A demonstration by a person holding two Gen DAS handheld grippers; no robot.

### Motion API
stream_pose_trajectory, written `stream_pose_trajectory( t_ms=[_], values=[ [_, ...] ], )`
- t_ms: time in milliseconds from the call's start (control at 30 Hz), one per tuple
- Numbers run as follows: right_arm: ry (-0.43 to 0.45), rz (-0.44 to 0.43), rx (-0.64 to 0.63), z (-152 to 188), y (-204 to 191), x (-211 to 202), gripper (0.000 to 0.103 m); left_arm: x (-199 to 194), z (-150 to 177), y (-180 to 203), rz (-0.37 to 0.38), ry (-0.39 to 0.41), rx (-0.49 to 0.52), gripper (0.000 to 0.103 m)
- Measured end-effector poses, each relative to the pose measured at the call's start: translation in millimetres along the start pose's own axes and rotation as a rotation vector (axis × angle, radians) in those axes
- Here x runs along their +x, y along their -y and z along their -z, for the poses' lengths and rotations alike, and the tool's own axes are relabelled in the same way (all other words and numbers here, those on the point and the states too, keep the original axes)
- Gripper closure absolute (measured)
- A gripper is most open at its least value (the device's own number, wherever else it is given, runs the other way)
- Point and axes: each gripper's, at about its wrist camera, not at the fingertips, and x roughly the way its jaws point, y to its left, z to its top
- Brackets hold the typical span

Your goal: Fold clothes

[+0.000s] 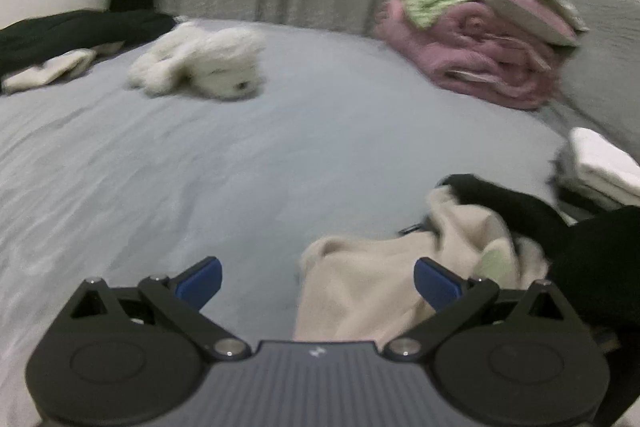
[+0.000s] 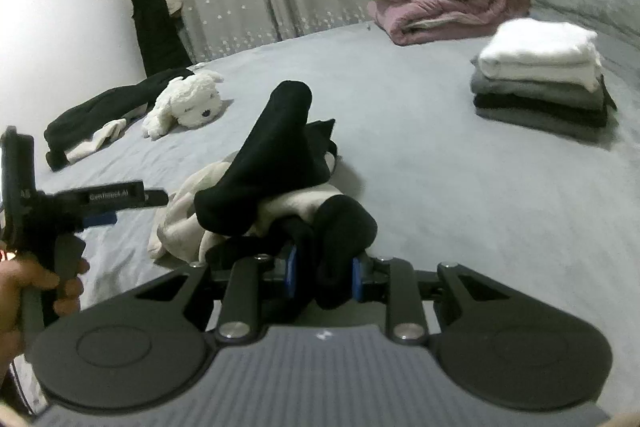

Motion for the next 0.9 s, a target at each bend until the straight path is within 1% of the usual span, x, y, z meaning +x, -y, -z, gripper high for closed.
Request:
stream_pose_trajectory(
  t_ms=[133, 200, 300, 367, 400, 433, 467, 533, 567, 667, 767, 900],
  values=[
    [-0.018, 0.002, 0.008, 1.1, 4.6, -0.2, 0.075, 8.4, -1.5, 13.8, 0.107, 0.0, 0.011, 0.001],
    [-0.034, 0.0, 0.006, 0.6, 6.0, 1.3, 0.075, 13.9, 0.6, 20.1, 0.158, -0.018, 0.004, 0.005],
    [-0.059, 0.003, -0.003, 1.7, 6.9, 4.3, 0.075, 21.7, 3.3, 27.7, 0.211, -0.046, -0.02, 0.017],
    [-0.08, 0.006, -0.001, 2.5, 8.3, 7.5, 0.075, 26.6, 4.9, 25.7, 0.242, -0.066, -0.073, 0.036],
    [-0.089, 0.007, 0.005, 2.7, 9.5, 9.1, 0.075, 28.6, 5.5, 23.5, 0.259, -0.074, -0.106, 0.043],
    [-0.098, 0.009, 0.011, 2.8, 10.8, 10.6, 0.075, 30.5, 6.1, 21.4, 0.276, -0.081, -0.138, 0.06],
    [-0.104, 0.011, 0.016, 2.5, 11.9, 11.7, 0.075, 30.8, 6.4, 19.0, 0.274, -0.082, -0.171, 0.079],
    [-0.111, 0.02, 0.025, 1.0, 13.7, 12.9, 0.075, 30.2, 6.0, 15.6, 0.25, -0.074, -0.213, 0.089],
    [-0.11, 0.027, 0.026, 0.0, 14.0, 12.6, 0.075, 27.0, 6.1, 13.1, 0.244, -0.063, -0.234, 0.09],
    [-0.081, 0.06, 0.007, -5.0, 13.1, 9.5, 0.075, 12.3, 3.5, 8.8, 0.207, -0.006, -0.255, 0.091],
    [-0.031, 0.108, -0.022, -14.5, 14.2, 5.9, 0.075, -5.5, -2.5, 0.9, 0.182, 0.051, -0.271, 0.091],
    [0.042, 0.181, -0.037, -29.2, 22.5, 2.5, 0.075, -26.3, -7.9, -14.7, 0.16, 0.1, -0.305, 0.092]
  ],
)
